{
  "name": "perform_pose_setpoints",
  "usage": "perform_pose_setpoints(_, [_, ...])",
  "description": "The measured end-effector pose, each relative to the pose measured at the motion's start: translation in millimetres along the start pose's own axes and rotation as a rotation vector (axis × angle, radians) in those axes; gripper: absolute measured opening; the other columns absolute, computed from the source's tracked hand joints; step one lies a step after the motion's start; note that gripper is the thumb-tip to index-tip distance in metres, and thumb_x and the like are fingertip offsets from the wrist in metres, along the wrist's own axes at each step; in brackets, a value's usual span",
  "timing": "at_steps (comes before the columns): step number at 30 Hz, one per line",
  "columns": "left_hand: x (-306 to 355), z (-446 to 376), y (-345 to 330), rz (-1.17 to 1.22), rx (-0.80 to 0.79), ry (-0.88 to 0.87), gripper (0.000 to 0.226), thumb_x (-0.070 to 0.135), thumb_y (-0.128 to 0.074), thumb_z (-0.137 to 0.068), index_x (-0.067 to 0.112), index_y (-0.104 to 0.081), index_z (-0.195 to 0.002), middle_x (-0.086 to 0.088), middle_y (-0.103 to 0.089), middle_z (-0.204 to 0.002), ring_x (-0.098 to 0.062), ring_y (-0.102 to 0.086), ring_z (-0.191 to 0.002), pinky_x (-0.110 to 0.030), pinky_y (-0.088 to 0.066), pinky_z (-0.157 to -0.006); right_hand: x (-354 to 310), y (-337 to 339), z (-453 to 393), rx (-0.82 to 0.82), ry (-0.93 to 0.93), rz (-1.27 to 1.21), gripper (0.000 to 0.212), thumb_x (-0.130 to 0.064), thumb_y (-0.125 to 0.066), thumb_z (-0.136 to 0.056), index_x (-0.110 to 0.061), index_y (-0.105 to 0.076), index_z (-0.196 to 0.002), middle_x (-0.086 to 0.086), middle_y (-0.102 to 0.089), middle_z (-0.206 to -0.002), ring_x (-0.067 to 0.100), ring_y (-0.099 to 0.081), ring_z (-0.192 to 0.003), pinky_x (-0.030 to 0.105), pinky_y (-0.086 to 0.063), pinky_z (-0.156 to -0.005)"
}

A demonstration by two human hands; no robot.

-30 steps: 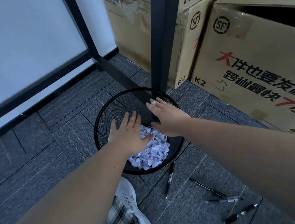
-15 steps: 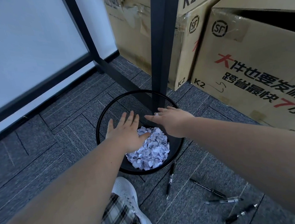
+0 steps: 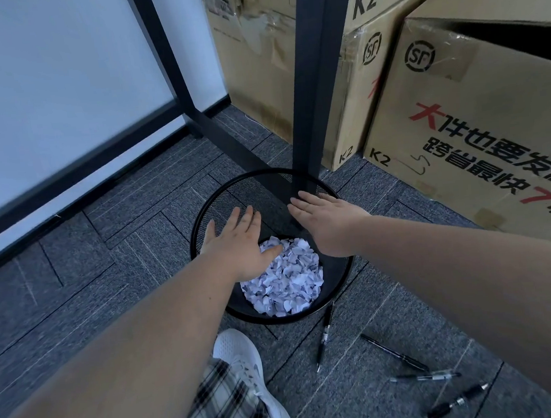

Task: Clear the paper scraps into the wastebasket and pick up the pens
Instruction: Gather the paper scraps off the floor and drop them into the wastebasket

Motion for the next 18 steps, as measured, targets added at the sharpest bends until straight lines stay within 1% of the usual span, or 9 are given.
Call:
perform_pose_setpoints(3, [0.4, 0.0, 0.6, 0.005, 0.004, 0.000, 0.084, 0.070, -0.015, -0.087, 0.020, 0.013, -0.147, 0.005, 0.021, -0.155, -0.015, 0.020, -0.142, -0.052, 0.007, -0.115, -0.3, -2.3, -3.9, 0.035, 0.006, 0.008, 0.063, -0.017, -0.034, -0.096, -0.019, -0.002, -0.150, -0.001, 0.011, -0.158, 0.014, 0.016, -0.143, 0.036, 0.005, -0.115])
perform_pose_setpoints(6, [0.4, -0.4, 0.5, 0.004, 0.006, 0.001, 0.083, 0.070, -0.015, -0.087, 0.020, 0.013, -0.147, 0.005, 0.020, -0.156, -0.015, 0.020, -0.142, -0.052, 0.006, -0.115, -1.9, -2.7, -5.5, 0.043, 0.026, -0.005, 0.059, -0.027, -0.032, -0.099, -0.020, -0.003, -0.150, -0.004, 0.007, -0.159, 0.012, 0.014, -0.144, 0.038, 0.003, -0.118])
perform_pose_setpoints(18, [16.0, 8.6, 18.5, -0.038, 0.025, -0.028, 0.083, 0.069, -0.016, -0.088, 0.019, 0.012, -0.148, 0.004, 0.020, -0.156, -0.015, 0.018, -0.143, -0.053, 0.004, -0.116, 8.8, 11.4, 15.2, 0.075, -0.002, 0.017, 0.059, -0.033, -0.029, -0.100, -0.019, -0.002, -0.151, -0.004, 0.004, -0.159, 0.012, 0.011, -0.144, 0.036, 0.004, -0.117])
Point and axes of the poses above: each hand's wrist, its own z-axis away from the middle knuckle, its own y-axis out of the back of the hand, x = y × z, the point moved 7 cm from there along -z, towards the middle knuckle
